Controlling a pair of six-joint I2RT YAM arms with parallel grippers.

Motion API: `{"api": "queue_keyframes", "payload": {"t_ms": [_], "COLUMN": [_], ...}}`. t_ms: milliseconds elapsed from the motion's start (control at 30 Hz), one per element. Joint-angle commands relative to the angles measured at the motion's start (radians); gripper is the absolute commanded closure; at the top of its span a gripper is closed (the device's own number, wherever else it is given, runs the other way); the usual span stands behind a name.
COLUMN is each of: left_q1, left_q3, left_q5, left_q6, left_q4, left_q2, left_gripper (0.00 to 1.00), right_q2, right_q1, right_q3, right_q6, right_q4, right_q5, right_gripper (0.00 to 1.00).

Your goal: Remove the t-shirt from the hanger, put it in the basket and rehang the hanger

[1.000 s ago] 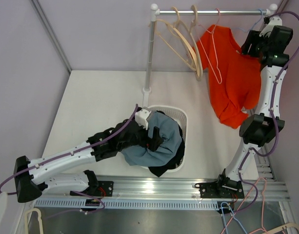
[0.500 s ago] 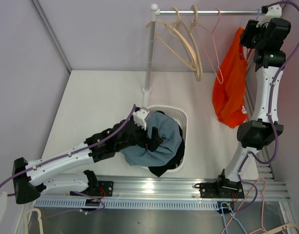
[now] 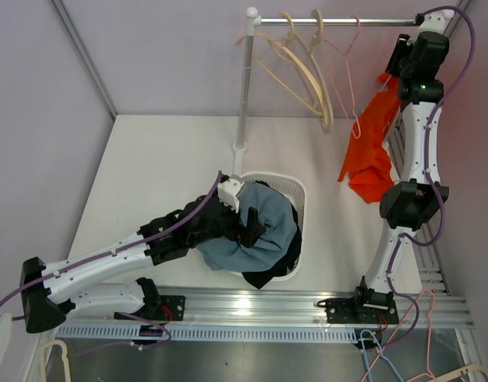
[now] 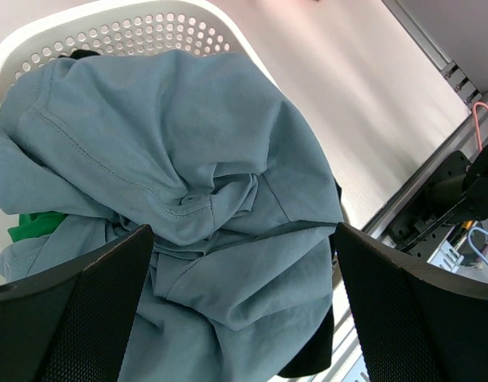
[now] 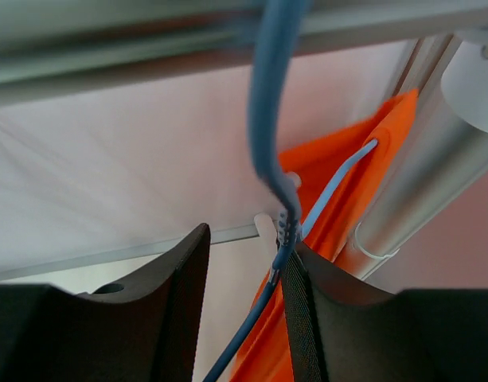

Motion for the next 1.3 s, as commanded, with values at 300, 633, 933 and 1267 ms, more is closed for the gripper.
{"api": "queue_keyframes", "payload": {"t_ms": [300, 633, 933, 1267], "left_q1": [0.01, 0.008, 0.01, 0.008], "left_q3": [-0.016, -0.04, -0.059, -0.062], "left_q5": [-0.002, -0.003, 0.003, 0.0], "left_q6": [0.01, -0.002, -0.005, 0.007], "left_q4": [0.023, 0.017, 0.017, 0.03], "left_q2": [-0.025, -0.064, -0.07, -0.058], "left_gripper": [0.0, 0.0, 0.01, 0.0], "right_q2": [-0.128, -0.185, -0.2, -0.081], "right_q1": [0.108, 0.167, 0.149, 0.039], "right_q3": [0.041, 0.03, -0.101, 0.044], "right_q6": [-0.095, -0.08, 0.018, 0.168], "right_q4": [0.15, 0.052, 0.035, 0.014], "right_q5": [0.098, 0.034, -0.119, -0.357], "right_gripper": [1.0, 1.0, 1.0, 1.0]}}
